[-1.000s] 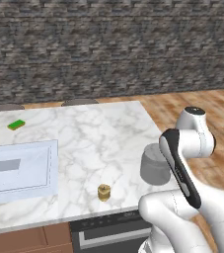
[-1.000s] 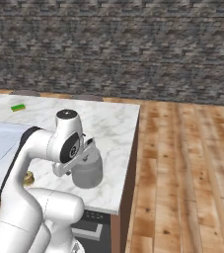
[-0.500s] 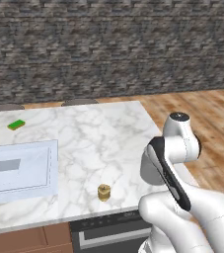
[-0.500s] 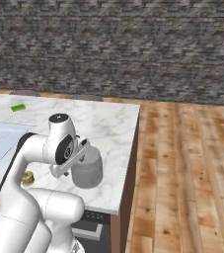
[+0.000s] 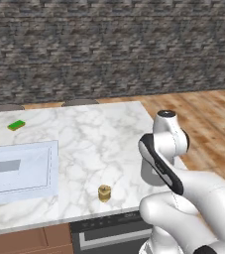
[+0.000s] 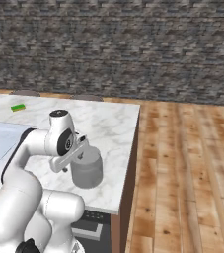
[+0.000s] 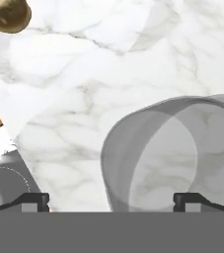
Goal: Pick the candle and jar from the dining table and place them in the open cabinet. Close the cabinet after placing the objects.
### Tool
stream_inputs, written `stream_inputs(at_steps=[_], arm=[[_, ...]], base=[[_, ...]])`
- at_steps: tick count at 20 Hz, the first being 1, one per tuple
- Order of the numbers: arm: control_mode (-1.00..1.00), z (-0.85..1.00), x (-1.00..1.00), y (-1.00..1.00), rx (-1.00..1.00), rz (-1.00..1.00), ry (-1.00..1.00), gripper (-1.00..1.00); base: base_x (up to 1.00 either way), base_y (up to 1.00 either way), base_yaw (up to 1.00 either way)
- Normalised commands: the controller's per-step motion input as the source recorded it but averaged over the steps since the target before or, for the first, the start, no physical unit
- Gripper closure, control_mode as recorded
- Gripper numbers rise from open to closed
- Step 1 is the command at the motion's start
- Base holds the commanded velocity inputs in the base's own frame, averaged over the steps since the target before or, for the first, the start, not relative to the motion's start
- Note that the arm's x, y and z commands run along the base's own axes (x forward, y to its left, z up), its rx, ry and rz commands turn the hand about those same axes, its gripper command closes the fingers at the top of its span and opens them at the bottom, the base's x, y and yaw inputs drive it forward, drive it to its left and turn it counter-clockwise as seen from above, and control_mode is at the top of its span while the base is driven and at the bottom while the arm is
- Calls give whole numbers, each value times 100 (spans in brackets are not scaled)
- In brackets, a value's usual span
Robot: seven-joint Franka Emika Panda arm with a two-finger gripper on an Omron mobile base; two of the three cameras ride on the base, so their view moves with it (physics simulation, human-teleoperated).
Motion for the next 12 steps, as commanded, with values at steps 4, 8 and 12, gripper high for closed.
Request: stream_inputs(at_steps=[4, 8, 12], arm=[[-100, -8, 23, 0, 0, 0, 10, -100], [-100, -18, 16, 0, 0, 0, 6, -100], [-100, -17, 18, 0, 0, 0, 8, -100]], base=[[0, 0, 0], [0, 0, 0], [0, 0, 0]])
